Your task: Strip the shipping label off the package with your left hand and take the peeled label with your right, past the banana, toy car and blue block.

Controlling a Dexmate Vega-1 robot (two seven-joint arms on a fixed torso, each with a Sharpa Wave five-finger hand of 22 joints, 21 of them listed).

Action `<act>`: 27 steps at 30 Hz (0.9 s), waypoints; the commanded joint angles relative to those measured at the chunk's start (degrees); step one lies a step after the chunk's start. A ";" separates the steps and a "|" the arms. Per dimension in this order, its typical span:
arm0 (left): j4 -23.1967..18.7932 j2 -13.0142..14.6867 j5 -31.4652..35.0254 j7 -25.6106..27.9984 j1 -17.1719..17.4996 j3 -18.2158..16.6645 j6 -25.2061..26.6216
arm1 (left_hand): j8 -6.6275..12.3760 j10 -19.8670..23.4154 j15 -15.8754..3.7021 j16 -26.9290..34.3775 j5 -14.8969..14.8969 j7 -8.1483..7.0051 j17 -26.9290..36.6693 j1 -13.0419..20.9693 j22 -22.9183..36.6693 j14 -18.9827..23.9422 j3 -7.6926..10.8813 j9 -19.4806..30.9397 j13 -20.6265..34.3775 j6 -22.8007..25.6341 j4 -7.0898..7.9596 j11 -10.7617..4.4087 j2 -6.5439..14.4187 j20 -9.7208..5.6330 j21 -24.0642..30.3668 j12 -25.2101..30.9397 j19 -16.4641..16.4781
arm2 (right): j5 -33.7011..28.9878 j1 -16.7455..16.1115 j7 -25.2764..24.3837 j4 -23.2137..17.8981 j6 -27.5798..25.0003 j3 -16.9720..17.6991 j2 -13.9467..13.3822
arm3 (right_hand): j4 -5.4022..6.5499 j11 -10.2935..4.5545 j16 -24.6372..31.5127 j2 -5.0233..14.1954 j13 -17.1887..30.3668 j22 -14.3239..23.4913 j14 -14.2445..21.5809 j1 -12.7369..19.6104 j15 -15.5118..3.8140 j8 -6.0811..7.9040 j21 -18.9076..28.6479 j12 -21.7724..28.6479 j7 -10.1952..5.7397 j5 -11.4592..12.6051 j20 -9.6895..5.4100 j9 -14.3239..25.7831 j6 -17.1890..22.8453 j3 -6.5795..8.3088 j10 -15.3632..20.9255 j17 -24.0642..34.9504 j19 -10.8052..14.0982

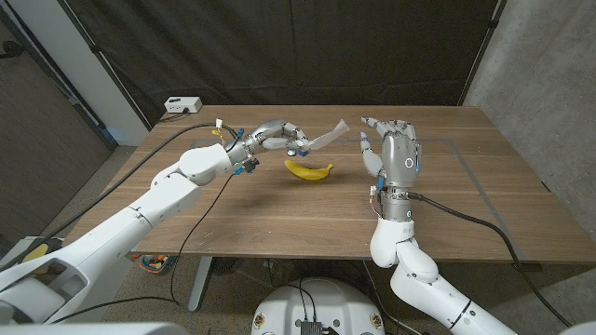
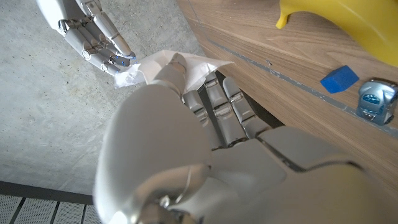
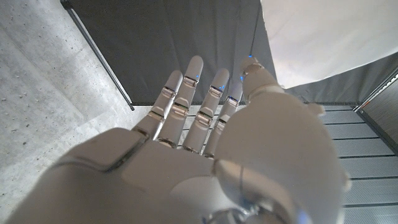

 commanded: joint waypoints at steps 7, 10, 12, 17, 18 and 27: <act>1.15 -0.75 -1.50 -0.82 -1.34 0.74 2.89 | 0.36 1.63 -8.77 0.16 0.62 0.61 0.79 0.88 0.16 0.61 0.06 0.34 13.16 0.44 -0.04 -1.48 0.60 0.17 0.80 3.29 -0.47 | -1.63 2.47 0.05 0.83 -3.98 -3.68 -1.05 | 0.08 0.02 0.70 -0.12 1.03 -0.04 -0.42 1.87 -8.77 -1.64 0.99 -0.69 -0.22 0.79 -1.06 0.19 -2.39 -0.58 -2.59 1.32 -1.47; 1.26 -0.75 -1.01 -1.04 -1.97 1.25 3.79 | 0.33 1.78 -8.75 0.10 0.68 0.90 0.97 0.91 0.14 0.64 0.10 0.26 13.25 0.49 -0.05 -1.33 0.59 0.22 0.97 3.40 -0.43 | -1.96 3.05 0.55 1.07 -4.14 -4.31 -1.28 | 0.33 -0.26 0.36 -0.21 1.50 -0.07 -1.21 1.94 -8.78 -2.79 1.42 -1.07 -0.36 1.15 -1.08 0.19 -4.37 -0.84 -3.80 1.61 -1.94; 1.30 -0.70 -0.55 -1.23 -2.54 1.57 4.34 | 0.39 1.95 -8.73 0.05 0.74 0.78 1.09 0.88 0.12 0.71 0.14 0.33 13.16 0.52 -0.02 -0.99 0.63 0.24 1.11 3.43 -0.38 | -1.86 3.42 0.49 1.29 -3.63 -4.61 -1.48 | 0.40 -0.29 0.28 -0.19 1.55 -0.08 -1.32 1.89 -8.69 -2.86 1.47 -1.07 -0.38 1.20 -1.06 0.19 -4.45 -0.86 -3.84 1.62 -2.01; 1.17 -0.52 1.02 -1.54 -4.15 2.31 5.56 | 0.33 2.11 -8.72 -0.17 0.89 1.09 1.27 0.91 0.06 0.84 0.28 0.22 13.11 0.55 -0.07 -1.11 0.55 0.22 1.38 3.48 -0.35 | -2.31 4.08 0.54 1.44 -3.39 -5.26 -1.90 | 0.45 -0.35 0.10 -0.26 1.72 -0.10 -1.58 1.91 -8.75 -3.00 1.66 -1.08 -0.34 1.34 -1.27 0.21 -4.61 -0.92 -3.95 1.67 -2.03; 1.11 -0.49 1.32 -1.66 -4.53 2.47 5.87 | 0.33 2.13 -8.72 -0.20 0.90 1.07 1.29 0.91 0.06 0.85 0.30 0.24 13.12 0.52 -0.07 -1.16 0.53 0.25 1.42 3.50 -0.33 | -2.36 4.23 0.47 1.51 -3.20 -5.38 -1.97 | 0.44 -0.37 0.09 -0.25 1.75 -0.11 -1.60 1.95 -8.80 -2.99 1.69 -1.07 -0.32 1.37 -1.30 0.22 -4.57 -0.92 -3.93 1.68 -2.04; 1.79 -1.18 2.37 -2.54 -6.69 3.40 6.81 | 0.45 2.35 -8.65 -0.66 0.91 1.08 1.43 0.60 -0.05 1.25 0.46 0.21 12.98 0.91 -0.02 -1.06 0.16 0.04 1.93 3.56 -0.20 | -2.77 5.17 -0.25 2.11 -2.51 -5.93 -2.21 | 0.46 -0.40 0.29 -0.30 2.11 -0.19 -1.51 2.20 -8.92 -2.76 2.12 -0.59 -0.12 1.65 -1.51 0.31 -3.73 -1.19 -3.00 2.10 -1.95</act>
